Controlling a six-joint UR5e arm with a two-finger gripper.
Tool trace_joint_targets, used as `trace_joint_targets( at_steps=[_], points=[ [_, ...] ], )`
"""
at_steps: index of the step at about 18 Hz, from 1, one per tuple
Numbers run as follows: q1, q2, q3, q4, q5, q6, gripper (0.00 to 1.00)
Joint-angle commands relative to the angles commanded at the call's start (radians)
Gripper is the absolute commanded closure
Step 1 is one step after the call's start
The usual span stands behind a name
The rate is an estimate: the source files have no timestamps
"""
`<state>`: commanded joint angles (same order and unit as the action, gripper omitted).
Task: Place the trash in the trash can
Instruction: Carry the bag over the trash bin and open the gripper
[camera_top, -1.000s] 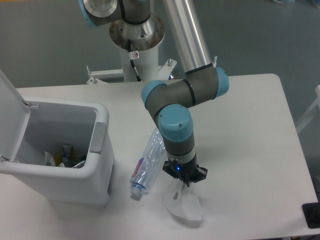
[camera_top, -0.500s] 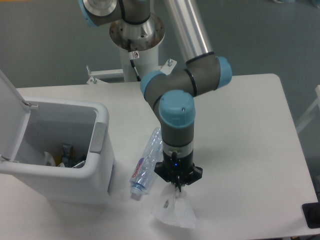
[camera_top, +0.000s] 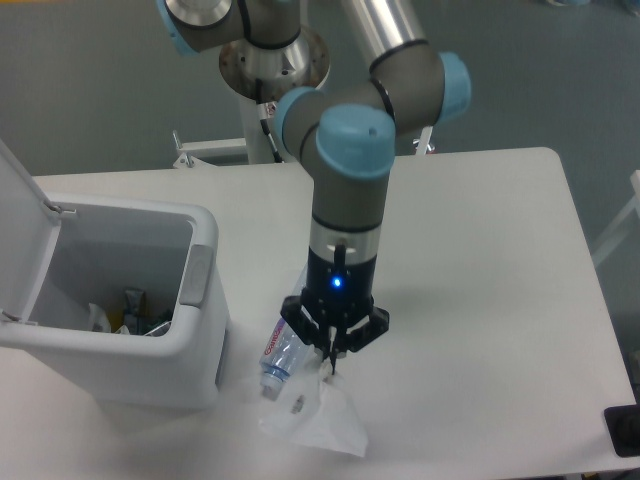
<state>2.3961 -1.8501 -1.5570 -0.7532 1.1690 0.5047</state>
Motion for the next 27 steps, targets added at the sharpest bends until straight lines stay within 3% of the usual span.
trace_joint_targets(
  at_steps=[11, 16, 19, 24, 25, 26, 27],
  points=[
    [-0.002, 0.167, -0.040, -0.005, -0.233, -0.067, 1.00],
    [-0.015, 0.252, -0.156, -0.003, -0.244, -0.066, 0.96],
    [-0.032, 0.273, -0.195, -0.003, -0.244, -0.069, 0.95],
    [-0.069, 0.272, -0.195, -0.003, -0.244, -0.075, 0.89],
    [-0.071, 0.273, -0.195, -0.003, -0.244, -0.075, 0.86],
    [-0.077, 0.273, -0.195, -0.002, -0.244, -0.071, 0.70],
    [-0.081, 0.273, -0.193, 0.000, -0.244, -0.061, 0.47]
  ],
)
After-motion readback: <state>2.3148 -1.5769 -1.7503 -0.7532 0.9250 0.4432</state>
